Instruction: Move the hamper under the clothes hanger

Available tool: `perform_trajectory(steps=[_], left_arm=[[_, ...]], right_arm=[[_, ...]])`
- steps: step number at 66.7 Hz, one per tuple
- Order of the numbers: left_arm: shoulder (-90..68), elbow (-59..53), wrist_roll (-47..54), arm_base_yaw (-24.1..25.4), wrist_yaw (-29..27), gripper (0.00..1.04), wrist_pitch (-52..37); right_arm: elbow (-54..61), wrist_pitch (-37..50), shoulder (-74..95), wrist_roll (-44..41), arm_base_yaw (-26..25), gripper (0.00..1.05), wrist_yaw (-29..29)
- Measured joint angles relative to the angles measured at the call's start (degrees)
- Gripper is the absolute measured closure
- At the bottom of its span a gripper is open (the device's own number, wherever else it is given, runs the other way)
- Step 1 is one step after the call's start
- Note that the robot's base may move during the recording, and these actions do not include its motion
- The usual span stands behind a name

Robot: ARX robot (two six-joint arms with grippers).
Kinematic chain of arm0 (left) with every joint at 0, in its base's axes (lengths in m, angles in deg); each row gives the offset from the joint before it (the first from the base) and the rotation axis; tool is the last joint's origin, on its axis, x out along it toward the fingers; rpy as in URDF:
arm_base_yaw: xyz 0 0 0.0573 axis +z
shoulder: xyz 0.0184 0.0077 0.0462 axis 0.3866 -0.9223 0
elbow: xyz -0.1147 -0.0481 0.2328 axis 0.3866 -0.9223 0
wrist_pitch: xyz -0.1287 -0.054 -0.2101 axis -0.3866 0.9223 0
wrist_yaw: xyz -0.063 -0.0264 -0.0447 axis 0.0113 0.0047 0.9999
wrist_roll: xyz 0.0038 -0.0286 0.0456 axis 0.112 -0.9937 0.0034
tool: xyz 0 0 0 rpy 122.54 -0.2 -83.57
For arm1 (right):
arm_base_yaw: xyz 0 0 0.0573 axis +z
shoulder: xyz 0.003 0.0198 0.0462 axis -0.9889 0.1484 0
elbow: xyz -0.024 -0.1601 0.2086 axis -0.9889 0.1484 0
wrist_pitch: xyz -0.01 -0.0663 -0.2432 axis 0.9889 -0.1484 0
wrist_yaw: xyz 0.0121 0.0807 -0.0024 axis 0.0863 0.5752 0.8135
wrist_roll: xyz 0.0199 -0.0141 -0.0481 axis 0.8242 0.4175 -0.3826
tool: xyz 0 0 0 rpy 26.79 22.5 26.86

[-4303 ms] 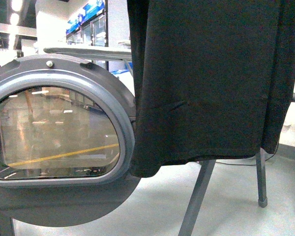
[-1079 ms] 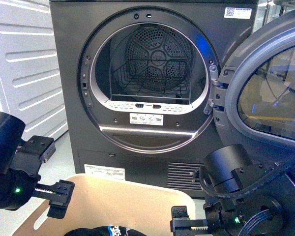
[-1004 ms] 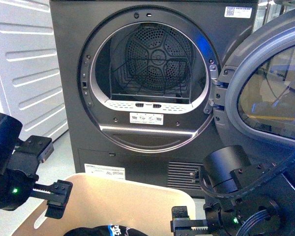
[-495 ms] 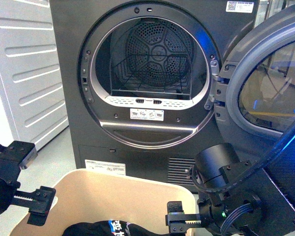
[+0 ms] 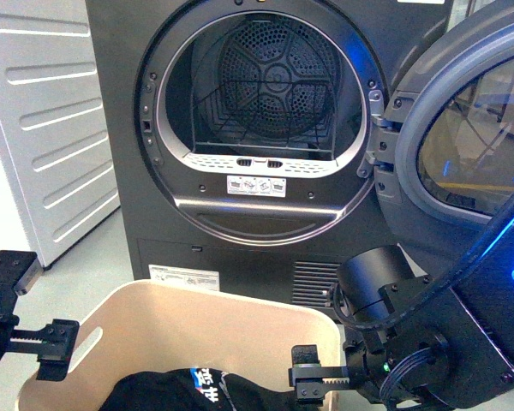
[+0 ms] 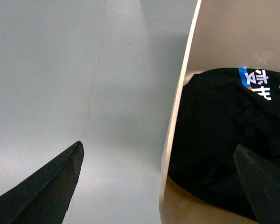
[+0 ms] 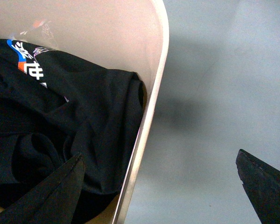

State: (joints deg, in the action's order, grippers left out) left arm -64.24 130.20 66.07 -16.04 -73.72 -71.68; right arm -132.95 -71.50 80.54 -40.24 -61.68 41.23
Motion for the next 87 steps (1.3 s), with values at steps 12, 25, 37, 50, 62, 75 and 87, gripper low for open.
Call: perform_trajectory(steps=[12, 25, 37, 50, 62, 75, 87], left_arm=[[-3.04, 3.96, -0.48, 0.20, -0.96, 0.07, -0.28], [-5.84, 8.90, -2.16, -0.66, -0.87, 0.07, -0.04], [-9.81, 11.91, -2.86, -1.60, -0.79, 0.07, 0.17], [-13.51, 14.12, -3.26, -1.86, -1.01, 0.07, 0.17], [-15.69, 16.92, -3.69, -2.19, -1.51, 0.07, 0.07], [-16.72, 18.71, -4.50, -3.30, -1.86, 0.20, -0.20], [-17.14, 19.23, -5.33, -4.44, -1.90, 0.50, -0.33]], right_arm=[[-0.22, -0.39, 0.94, 0.31, -0.13, 0.08, -0.35], [-2.56, -2.40, 2.12, 0.87, -0.09, 0.08, -0.76], [-6.12, -4.59, 3.28, 1.70, 0.24, 0.08, -0.96], [-8.33, -6.32, 4.57, 2.10, 0.85, 0.08, -1.18], [-9.68, -7.19, 5.35, 2.19, 1.29, 0.08, -1.36], [-10.08, -7.39, 6.01, 2.56, 1.46, 0.27, -2.01], [-10.19, -7.58, 6.73, 2.58, 1.49, 0.55, -2.45]])
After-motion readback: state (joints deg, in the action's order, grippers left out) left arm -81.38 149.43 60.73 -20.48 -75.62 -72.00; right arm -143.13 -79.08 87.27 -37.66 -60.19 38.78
